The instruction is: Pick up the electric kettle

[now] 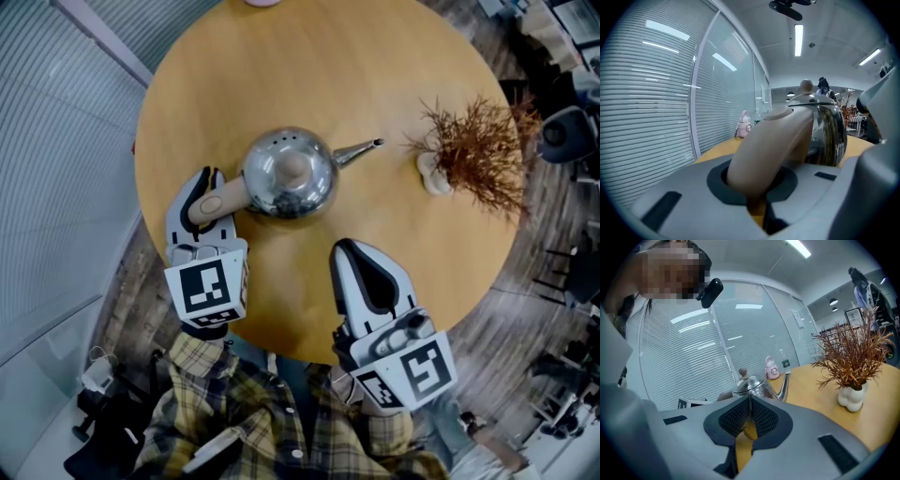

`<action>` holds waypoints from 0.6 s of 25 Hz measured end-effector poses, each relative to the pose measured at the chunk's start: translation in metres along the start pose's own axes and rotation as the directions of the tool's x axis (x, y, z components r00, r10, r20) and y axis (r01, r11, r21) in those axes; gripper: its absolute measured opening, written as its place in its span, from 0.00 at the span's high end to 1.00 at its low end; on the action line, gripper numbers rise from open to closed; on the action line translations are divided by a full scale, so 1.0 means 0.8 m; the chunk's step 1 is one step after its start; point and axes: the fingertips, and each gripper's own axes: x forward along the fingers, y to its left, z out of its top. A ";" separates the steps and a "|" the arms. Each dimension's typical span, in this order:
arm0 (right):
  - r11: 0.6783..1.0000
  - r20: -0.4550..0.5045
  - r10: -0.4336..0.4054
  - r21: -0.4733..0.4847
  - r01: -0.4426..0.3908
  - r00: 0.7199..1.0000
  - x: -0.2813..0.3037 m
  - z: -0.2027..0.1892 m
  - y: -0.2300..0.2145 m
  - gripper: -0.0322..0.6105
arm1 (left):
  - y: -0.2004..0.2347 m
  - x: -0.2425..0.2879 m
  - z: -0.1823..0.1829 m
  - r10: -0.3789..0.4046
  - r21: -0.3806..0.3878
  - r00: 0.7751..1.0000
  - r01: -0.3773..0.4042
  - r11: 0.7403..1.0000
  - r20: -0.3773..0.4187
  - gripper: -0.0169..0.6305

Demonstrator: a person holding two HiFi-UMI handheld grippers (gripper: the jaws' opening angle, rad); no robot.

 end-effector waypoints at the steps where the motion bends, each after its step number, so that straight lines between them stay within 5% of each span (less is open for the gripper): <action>1: 1.000 0.000 -0.002 0.002 0.002 1.000 0.000 -0.001 -0.001 0.89 | 0.001 0.000 0.000 0.002 -0.003 1.000 -0.002 1.000 0.001 0.92; 15: 1.000 0.005 -0.020 -0.003 0.020 1.000 0.000 0.003 -0.001 0.89 | 0.002 0.001 0.004 -0.007 -0.022 1.000 0.008 1.000 0.025 0.94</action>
